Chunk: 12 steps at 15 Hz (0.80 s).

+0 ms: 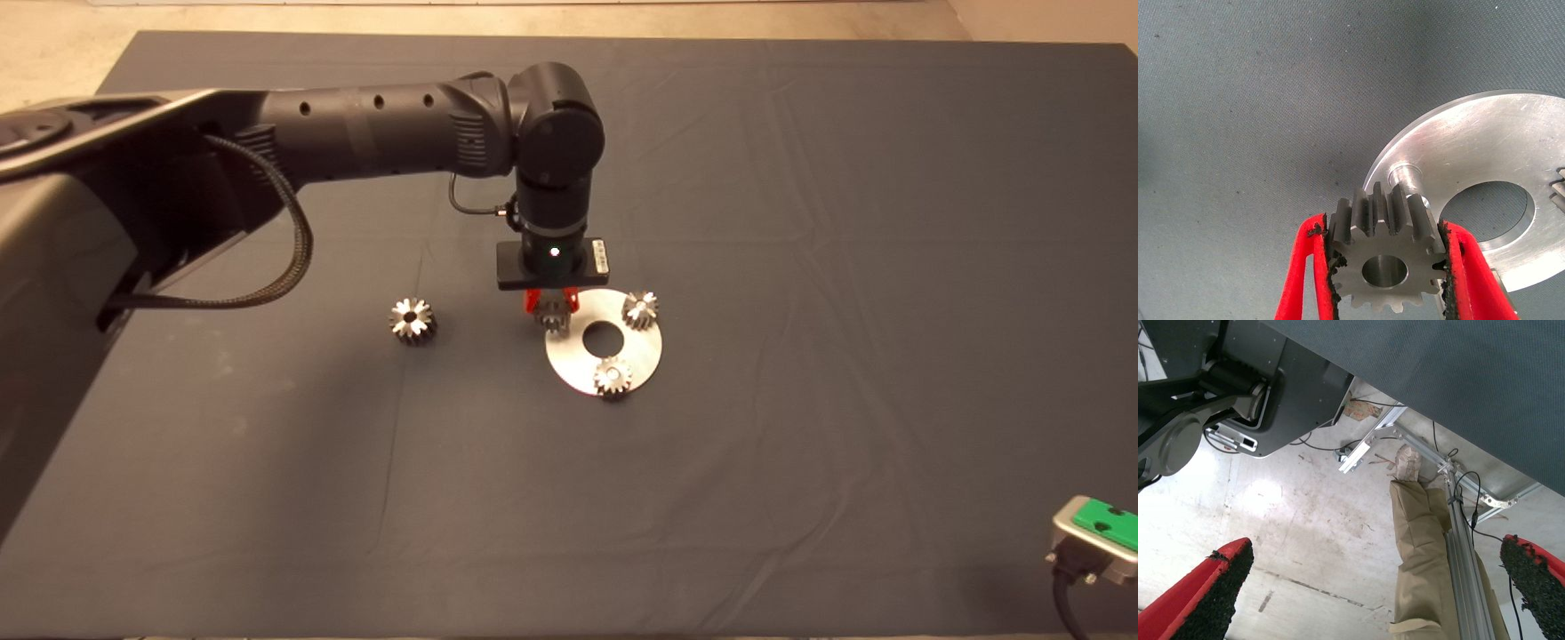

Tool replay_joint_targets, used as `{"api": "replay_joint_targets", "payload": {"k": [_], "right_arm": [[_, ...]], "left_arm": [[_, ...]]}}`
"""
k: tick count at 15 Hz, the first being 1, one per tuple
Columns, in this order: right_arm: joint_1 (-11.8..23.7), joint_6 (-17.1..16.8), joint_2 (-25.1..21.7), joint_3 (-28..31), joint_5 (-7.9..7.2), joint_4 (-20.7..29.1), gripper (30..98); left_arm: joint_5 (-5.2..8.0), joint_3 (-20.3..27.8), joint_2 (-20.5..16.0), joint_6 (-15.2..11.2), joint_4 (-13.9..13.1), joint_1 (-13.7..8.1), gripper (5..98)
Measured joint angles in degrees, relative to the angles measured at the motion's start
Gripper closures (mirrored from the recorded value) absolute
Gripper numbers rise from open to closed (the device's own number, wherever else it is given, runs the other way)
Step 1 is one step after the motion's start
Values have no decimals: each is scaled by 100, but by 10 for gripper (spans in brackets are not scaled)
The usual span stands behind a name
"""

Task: Remove an incorrectly installed larger gear and replace it with the correct smaller gear

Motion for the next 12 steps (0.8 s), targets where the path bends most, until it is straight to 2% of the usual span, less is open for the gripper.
{"api": "replay_joint_targets", "payload": {"k": [4,6,7,12], "right_arm": [[-2,1,0,0,-2,-2,308],[-2,0,0,0,0,-2,308],[-2,0,0,0,0,-2,308],[-22,0,-2,0,-2,-8,308]], "left_arm": [[-41,2,1,-5,0,-2,802],[-311,2,1,-11,-2,0,802],[-352,1,4,-11,-1,0,802],[-366,-13,1,-17,0,0,802]]}}
